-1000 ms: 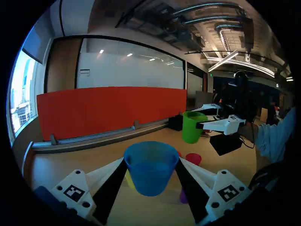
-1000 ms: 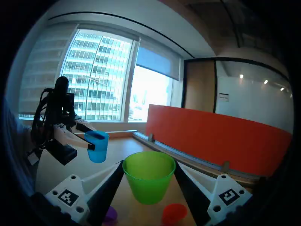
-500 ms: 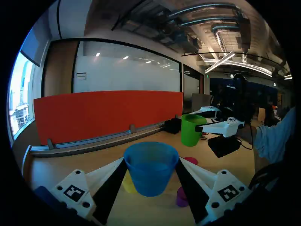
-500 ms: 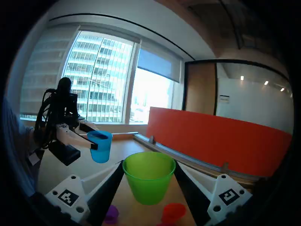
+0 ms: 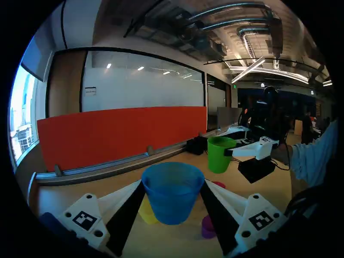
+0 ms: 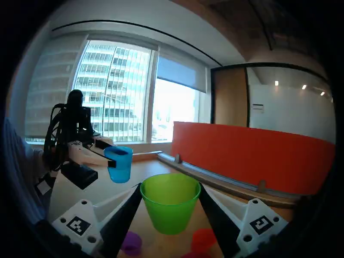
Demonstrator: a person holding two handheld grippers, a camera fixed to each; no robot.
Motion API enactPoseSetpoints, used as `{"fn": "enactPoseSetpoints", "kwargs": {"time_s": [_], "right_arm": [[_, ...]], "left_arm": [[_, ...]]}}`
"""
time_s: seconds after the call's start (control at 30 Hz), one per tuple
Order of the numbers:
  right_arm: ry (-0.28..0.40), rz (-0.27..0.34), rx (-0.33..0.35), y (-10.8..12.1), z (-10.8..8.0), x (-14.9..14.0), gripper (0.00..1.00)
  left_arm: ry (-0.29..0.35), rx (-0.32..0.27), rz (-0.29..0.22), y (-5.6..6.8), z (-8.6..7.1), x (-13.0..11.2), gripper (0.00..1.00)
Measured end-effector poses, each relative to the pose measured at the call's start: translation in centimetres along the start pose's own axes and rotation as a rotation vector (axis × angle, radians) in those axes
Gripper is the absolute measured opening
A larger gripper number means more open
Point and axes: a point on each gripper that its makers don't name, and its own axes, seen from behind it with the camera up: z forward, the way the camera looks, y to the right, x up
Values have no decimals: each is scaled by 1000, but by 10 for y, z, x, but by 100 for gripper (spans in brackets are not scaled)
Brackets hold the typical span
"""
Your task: Pour water
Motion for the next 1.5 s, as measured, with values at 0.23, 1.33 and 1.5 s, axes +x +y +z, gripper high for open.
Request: {"fn": "enactPoseSetpoints", "kwargs": {"time_s": [0.23, 1.33, 1.5], "right_arm": [[5, 12, 3, 1, -4, -2, 94], [3, -8, 135, -60, 6, -23, 93], [5, -12, 154, -68, 8, -24, 93]], "left_arm": [[12, -5, 12, 3, 1, 5, 86], [116, 32, 316, 20, -11, 71, 87], [123, 45, 378, 25, -9, 79, 86]]}}
